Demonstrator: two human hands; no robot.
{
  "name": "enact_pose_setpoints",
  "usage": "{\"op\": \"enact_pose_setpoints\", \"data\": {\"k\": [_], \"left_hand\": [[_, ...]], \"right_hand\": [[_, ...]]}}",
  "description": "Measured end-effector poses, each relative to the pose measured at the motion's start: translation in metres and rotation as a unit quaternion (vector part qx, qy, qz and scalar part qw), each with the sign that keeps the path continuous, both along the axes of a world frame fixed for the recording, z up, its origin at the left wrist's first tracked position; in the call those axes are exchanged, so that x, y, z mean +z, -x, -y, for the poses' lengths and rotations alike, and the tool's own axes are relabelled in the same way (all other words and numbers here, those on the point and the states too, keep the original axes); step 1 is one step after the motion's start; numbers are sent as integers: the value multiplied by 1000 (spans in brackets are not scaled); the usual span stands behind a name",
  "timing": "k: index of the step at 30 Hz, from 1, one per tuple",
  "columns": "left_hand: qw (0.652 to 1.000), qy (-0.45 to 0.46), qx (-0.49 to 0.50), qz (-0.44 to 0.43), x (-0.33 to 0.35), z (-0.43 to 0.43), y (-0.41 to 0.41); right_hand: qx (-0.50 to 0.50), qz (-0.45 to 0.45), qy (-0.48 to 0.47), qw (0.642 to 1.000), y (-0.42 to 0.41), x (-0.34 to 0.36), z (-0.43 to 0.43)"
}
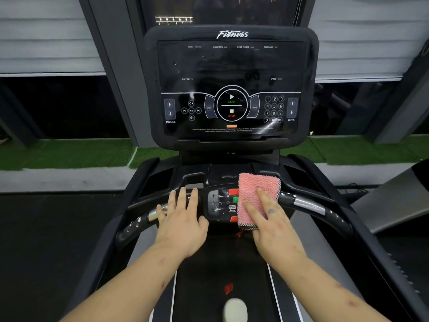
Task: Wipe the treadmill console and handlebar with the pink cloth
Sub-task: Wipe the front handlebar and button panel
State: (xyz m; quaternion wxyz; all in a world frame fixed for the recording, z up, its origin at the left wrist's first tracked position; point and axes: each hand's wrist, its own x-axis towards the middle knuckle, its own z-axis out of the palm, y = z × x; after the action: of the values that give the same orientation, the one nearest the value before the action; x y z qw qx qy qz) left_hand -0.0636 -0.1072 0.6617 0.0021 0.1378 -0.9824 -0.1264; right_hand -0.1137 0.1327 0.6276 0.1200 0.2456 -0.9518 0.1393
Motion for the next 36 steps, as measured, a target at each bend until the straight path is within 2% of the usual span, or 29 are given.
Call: {"op": "enact_pose_setpoints", "data": {"k": [9, 16, 25, 36], "left_hand": [[1000, 0, -31, 4, -3, -1, -3], [997, 3, -63, 36, -2, 8, -6], [997, -10, -71, 40, -2, 12, -6], [998, -2, -56, 37, -6, 10, -5]], "right_hand": [[-27, -2, 20, 999, -12, -16, 4], [-1, -23, -23, 999, -28, -8, 46], [5, 53, -46, 998, -32, 19, 55], [-81, 90, -47, 992, -25, 17, 4]]}}
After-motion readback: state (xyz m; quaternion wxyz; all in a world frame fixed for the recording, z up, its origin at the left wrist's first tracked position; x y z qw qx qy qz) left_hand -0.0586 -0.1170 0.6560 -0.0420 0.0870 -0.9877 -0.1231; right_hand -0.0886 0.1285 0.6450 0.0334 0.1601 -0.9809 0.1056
